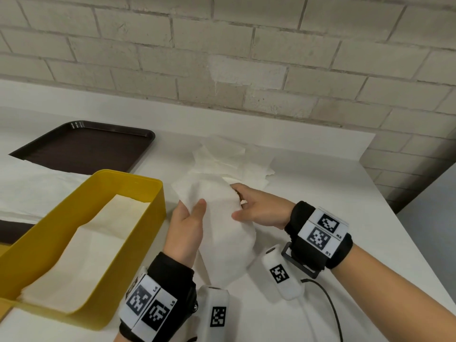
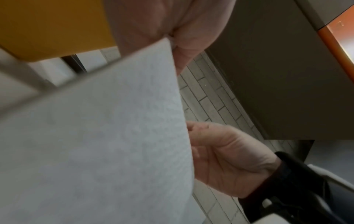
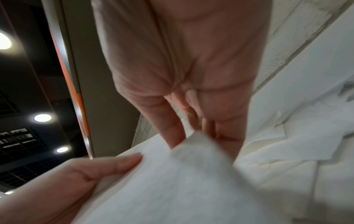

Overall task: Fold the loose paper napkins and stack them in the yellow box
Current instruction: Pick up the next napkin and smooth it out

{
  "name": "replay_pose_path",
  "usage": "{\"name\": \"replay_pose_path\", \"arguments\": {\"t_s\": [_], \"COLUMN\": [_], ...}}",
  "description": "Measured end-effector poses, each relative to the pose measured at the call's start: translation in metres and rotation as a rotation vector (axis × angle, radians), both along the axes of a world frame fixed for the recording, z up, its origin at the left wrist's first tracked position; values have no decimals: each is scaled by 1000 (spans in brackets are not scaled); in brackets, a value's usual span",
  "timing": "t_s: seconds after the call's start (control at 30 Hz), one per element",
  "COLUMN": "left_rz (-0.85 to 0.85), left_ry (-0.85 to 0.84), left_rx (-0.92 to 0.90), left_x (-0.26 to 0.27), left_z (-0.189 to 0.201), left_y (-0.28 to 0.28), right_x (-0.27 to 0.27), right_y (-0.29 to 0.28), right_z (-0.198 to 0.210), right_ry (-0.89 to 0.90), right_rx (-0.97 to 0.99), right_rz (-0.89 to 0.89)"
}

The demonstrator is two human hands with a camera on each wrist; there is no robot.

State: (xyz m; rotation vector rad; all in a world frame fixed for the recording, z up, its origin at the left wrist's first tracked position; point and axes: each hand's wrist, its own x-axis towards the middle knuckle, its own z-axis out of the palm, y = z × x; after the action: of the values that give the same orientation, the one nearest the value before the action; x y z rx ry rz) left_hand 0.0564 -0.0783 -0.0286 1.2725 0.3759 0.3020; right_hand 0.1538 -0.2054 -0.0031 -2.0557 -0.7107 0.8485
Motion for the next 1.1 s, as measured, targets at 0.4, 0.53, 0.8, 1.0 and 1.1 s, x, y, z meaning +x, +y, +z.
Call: {"name": "replay_pose_path", "arguments": {"t_s": [0.4, 0.53, 0.8, 1.0, 1.1], "left_rz": [177, 183, 217, 244, 241], "left_ry": [0, 16, 41, 63, 69], "left_rx": [-74, -84, -53, -53, -50], "left_x": [-4, -3, 0, 2, 2], "left_z": [4, 6, 11, 13, 14], "left_y": [20, 21, 21, 23, 25], "right_x": [121, 158, 180, 182, 181], "right_y": [41, 70, 93, 105, 105], "right_z": [-2, -24, -53, -47, -44], "right_ry": [-687, -694, -630, -686, -703], "right_rx": [-393, -532, -636, -647, -598], "right_rz": [-108, -76, -1, 51, 26]}}
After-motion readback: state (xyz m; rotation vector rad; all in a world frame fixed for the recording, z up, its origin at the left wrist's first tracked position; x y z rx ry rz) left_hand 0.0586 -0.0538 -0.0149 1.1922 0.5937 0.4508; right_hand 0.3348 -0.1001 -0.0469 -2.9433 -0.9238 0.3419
